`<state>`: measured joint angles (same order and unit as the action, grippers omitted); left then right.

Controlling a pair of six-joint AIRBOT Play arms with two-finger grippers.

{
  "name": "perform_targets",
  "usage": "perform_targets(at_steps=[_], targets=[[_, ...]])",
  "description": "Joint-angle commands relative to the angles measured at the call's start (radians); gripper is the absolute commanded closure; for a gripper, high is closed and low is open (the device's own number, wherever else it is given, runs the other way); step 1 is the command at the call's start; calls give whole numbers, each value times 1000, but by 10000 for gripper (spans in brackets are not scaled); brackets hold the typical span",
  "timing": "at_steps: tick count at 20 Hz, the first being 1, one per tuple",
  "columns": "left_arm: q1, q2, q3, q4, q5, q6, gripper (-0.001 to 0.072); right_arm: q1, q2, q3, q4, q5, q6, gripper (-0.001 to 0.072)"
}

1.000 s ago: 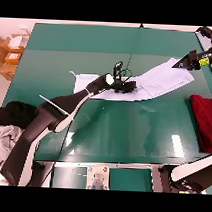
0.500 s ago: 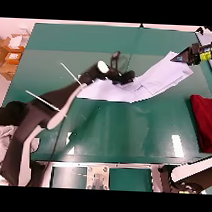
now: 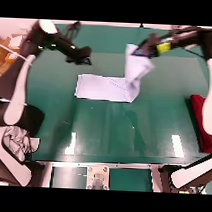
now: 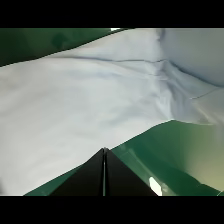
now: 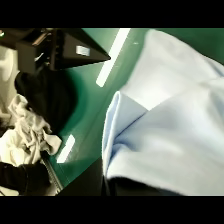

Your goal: Fold the shirts.

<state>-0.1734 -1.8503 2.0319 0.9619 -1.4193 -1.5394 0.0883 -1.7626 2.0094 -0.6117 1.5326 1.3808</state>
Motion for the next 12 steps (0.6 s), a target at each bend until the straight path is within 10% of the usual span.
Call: perform_targets(at_steps=[1,3,5,7,12], targets=[[116,33,1,41,-192,40,685,248,-59,0,-51,-256,46,686],[157,33,1,42,-216,56,685,381,-167,0,-51,-431,52,631],[193,34,1,42,-219,56,685,479,-286,0,-42,-623,58,172],[227,35,1,42,-232,56,686,488,-334,0,-42,-645,111,385],[274,35,1,61,-241,80,686,209,-204,0,-135,-397,183,373]])
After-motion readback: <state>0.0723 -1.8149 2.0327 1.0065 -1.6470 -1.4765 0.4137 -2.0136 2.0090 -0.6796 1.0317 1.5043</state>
